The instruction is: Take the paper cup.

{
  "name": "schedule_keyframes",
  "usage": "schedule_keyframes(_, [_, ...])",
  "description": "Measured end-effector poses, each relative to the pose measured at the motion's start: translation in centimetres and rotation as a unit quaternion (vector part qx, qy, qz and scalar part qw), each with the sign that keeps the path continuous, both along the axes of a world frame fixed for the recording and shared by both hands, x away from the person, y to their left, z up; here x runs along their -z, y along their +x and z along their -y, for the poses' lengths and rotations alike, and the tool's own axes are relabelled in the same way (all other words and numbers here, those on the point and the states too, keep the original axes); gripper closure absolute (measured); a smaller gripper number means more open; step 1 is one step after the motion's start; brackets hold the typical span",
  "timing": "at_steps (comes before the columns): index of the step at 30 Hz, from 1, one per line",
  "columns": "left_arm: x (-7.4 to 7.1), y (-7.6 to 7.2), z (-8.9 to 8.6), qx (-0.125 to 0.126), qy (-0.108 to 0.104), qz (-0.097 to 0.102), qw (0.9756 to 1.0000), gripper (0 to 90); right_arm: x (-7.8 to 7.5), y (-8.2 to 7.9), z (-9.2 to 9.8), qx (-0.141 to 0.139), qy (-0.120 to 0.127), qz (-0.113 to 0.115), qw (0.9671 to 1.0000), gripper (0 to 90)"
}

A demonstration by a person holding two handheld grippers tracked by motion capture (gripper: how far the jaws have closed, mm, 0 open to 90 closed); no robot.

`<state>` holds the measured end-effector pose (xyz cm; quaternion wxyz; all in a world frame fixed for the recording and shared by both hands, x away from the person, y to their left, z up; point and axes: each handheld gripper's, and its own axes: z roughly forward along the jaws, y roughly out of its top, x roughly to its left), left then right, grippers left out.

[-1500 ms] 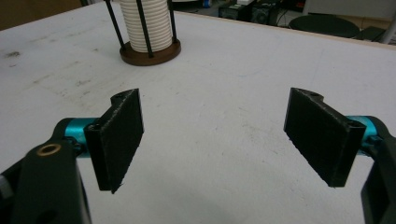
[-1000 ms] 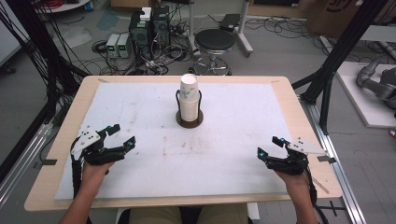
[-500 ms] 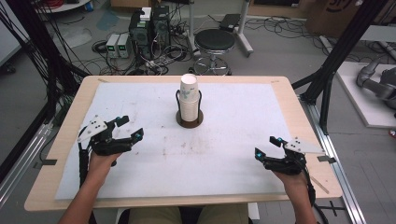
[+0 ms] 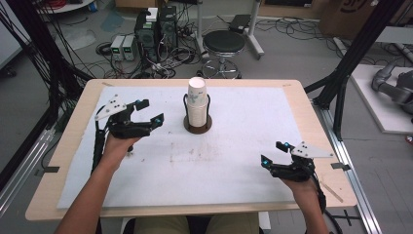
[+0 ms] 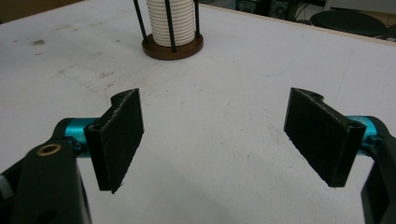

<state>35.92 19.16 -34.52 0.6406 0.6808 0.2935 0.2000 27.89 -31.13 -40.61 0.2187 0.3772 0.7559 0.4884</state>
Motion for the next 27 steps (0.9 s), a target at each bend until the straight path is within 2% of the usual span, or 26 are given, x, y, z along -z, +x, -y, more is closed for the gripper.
schedule_keyframes(2, [-1.0,1.0,1.0,0.011,0.013,0.004,0.9999,16.0,0.0,0.0,-0.3,-0.004,-0.001,0.000,1.0000,20.4])
schedule_keyframes(4, [-1.2,1.3,1.3,0.013,0.015,0.004,0.9998,16.1,0.0,0.0,-0.4,-0.007,-0.002,-0.001,1.0000,20.4])
schedule_keyframes(5, [-1.7,2.0,1.9,0.015,0.018,0.003,0.9997,16.0,0.0,0.0,-0.5,-0.008,-0.002,0.001,1.0000,20.4])
schedule_keyframes(8, [-2.2,2.7,2.5,0.018,0.020,0.002,0.9996,16.0,-0.1,0.1,-0.6,-0.011,-0.002,0.002,0.9999,20.4])
schedule_keyframes(13, [-3.0,4.9,4.3,0.019,0.039,-0.007,0.9990,16.0,-0.1,0.1,-0.7,-0.014,-0.001,0.000,0.9999,20.4])
schedule_keyframes(14, [-3.0,4.9,4.3,0.019,0.039,-0.007,0.9990,16.0,-0.1,0.1,-0.7,-0.014,0.000,0.000,0.9999,20.4])
schedule_keyframes(15, [-3.2,5.8,4.9,0.019,0.035,-0.013,0.9991,16.0,-0.1,0.1,-0.7,-0.015,0.000,0.000,0.9999,20.4])
schedule_keyframes(16, [-3.2,5.8,4.9,0.019,0.035,-0.013,0.9991,16.0,-0.1,0.1,-0.7,-0.015,0.000,0.001,0.9999,20.4])
schedule_keyframes(17, [-3.4,6.5,5.6,0.023,0.038,-0.019,0.9988,16.0,-0.1,0.1,-0.7,-0.016,0.000,0.001,0.9999,20.4])
schedule_keyframes(20, [-3.5,7.0,6.3,0.025,0.039,-0.019,0.9987,16.1,-0.1,0.1,-0.8,-0.017,0.001,-0.001,0.9999,20.4])
schedule_keyframes(22, [-3.3,7.8,7.2,0.028,0.052,-0.028,0.9978,16.1,-0.1,0.1,-0.8,-0.020,0.004,0.000,0.9998,20.4])
schedule_keyframes(24, [-3.3,8.1,7.5,0.027,0.055,-0.030,0.9977,16.1,-0.2,0.0,-0.9,-0.020,0.005,-0.001,0.9998,20.4])
schedule_keyframes(27, [-3.3,9.3,8.6,0.017,0.056,-0.031,0.9978,16.5,-0.1,0.1,-0.8,-0.022,0.005,0.000,0.9997,20.4])
